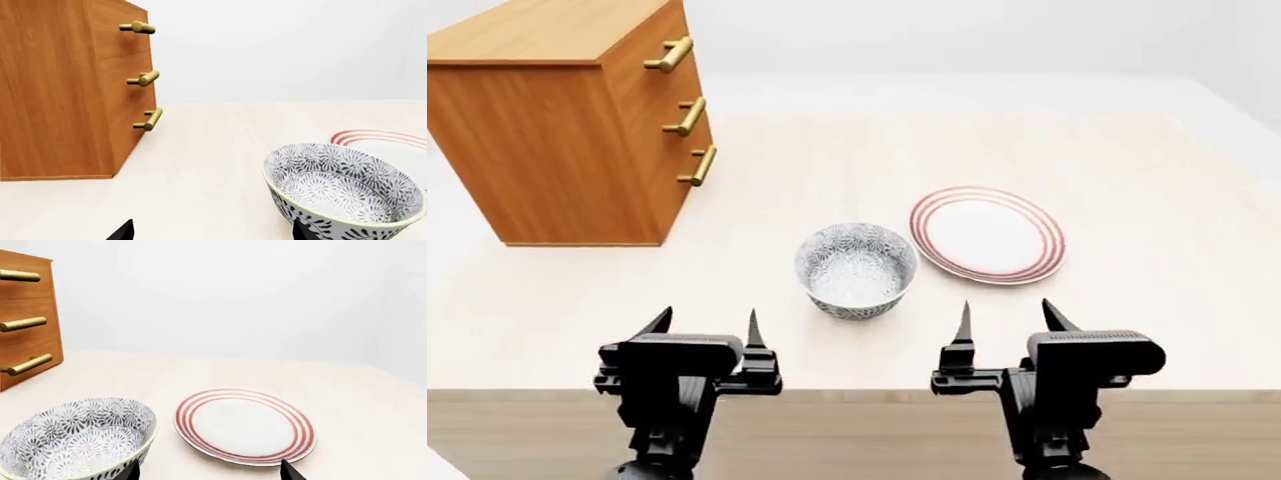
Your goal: Open the bottom drawer of the cabinet.
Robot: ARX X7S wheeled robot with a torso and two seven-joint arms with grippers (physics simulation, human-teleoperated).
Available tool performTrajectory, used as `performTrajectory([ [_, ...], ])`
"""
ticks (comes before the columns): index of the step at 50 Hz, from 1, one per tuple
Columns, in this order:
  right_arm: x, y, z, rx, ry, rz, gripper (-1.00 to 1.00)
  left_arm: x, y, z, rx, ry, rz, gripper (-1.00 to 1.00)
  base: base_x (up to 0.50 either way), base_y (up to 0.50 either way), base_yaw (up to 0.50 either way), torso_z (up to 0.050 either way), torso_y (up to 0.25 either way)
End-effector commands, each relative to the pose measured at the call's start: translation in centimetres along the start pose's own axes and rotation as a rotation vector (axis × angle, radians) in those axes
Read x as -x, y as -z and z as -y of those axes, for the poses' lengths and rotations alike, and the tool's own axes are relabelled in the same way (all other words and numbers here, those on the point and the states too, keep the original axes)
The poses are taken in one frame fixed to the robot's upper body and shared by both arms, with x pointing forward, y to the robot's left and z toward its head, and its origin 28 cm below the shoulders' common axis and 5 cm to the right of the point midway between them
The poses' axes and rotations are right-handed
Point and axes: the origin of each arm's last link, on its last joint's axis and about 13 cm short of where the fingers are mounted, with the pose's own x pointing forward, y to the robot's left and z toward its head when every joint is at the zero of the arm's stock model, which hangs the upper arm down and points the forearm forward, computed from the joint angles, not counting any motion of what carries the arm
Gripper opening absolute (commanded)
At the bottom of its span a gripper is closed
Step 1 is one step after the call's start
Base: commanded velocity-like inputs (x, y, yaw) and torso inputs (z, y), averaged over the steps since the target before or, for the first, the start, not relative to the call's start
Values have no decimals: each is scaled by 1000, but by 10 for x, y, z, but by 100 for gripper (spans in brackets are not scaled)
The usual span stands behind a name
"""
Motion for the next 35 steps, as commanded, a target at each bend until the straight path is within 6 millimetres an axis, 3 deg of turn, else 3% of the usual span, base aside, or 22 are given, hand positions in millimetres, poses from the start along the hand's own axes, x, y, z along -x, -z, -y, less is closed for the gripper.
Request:
performTrajectory([
  [1, 0, -16, 2, 15, -10, 12, 100, -2, -15, 1, -15, 22, 8, 100, 500, 0, 0, 0, 0],
  [35, 0, -16, 3, 2, -12, 14, 100, -5, -13, -2, -14, 2, 6, 100, 500, 0, 0, 0, 0],
])
